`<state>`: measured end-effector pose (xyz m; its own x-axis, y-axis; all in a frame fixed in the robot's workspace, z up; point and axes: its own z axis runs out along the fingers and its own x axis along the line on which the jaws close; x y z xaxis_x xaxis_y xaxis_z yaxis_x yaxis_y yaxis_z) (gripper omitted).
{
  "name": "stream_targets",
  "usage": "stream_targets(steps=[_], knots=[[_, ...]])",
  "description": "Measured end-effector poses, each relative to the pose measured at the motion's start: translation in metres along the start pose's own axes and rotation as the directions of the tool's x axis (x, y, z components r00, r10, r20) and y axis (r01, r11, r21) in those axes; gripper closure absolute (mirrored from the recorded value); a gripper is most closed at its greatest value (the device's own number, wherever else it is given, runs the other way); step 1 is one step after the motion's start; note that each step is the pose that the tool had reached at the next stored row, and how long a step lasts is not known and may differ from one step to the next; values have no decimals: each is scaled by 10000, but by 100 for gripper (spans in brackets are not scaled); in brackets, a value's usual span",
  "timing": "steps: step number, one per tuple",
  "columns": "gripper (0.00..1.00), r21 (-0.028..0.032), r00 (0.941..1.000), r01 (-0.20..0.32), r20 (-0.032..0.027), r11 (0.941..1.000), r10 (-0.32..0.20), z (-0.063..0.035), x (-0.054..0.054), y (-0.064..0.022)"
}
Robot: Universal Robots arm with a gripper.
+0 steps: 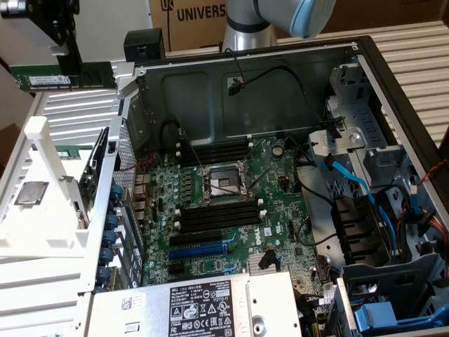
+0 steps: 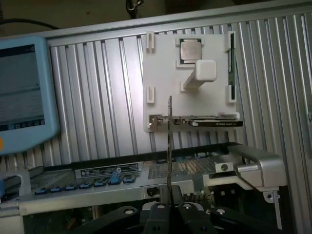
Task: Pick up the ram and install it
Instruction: 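Pick up the ram and move it above insertion slot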
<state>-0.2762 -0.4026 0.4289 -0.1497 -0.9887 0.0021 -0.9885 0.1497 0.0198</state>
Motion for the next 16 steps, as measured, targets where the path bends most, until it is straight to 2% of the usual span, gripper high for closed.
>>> stream_targets(steps=[1,2,3,13,16], knots=[[88,0,10000,0,-2,10000,0,-1,-7,-44],[88,2,10000,-1,-13,10000,1,-3,-20,-133],[88,3,10000,0,-25,10000,0,-5,-28,-186],[88,24,9999,-3,-162,10000,3,-4,-97,-637],[88,29,9998,-4,-197,10000,5,27,-117,-774]])
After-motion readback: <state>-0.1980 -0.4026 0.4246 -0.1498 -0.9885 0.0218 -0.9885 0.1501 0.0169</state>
